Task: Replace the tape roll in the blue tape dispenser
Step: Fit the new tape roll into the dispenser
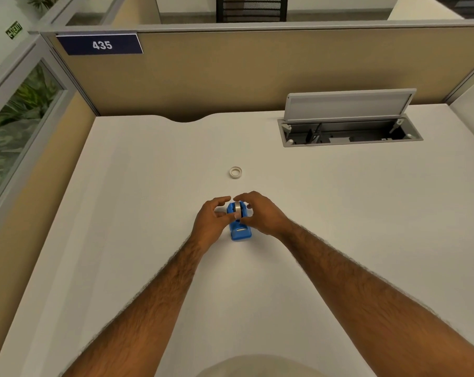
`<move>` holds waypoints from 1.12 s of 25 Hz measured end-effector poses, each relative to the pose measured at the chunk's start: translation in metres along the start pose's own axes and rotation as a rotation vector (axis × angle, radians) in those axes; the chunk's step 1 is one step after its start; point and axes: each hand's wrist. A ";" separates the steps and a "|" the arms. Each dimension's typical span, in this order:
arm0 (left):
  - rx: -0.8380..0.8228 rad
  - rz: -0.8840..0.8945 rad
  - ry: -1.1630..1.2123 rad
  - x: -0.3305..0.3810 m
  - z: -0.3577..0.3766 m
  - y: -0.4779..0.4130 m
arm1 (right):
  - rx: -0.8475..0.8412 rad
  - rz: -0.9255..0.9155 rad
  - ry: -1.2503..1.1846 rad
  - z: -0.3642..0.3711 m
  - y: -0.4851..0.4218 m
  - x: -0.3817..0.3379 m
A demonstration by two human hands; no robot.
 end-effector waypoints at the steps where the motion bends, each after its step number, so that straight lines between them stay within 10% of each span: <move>1: -0.003 0.009 -0.006 0.000 0.001 -0.001 | 0.007 0.006 -0.018 -0.002 0.001 -0.002; 28: -0.030 0.065 -0.101 -0.020 0.009 -0.027 | 0.157 0.128 -0.071 0.004 -0.026 -0.009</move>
Point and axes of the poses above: each hand's wrist, its own y-axis away from the middle knuckle, its own z-axis out of the palm, x = y × z, and after that the axes turned 7 degrees about -z, right-handed
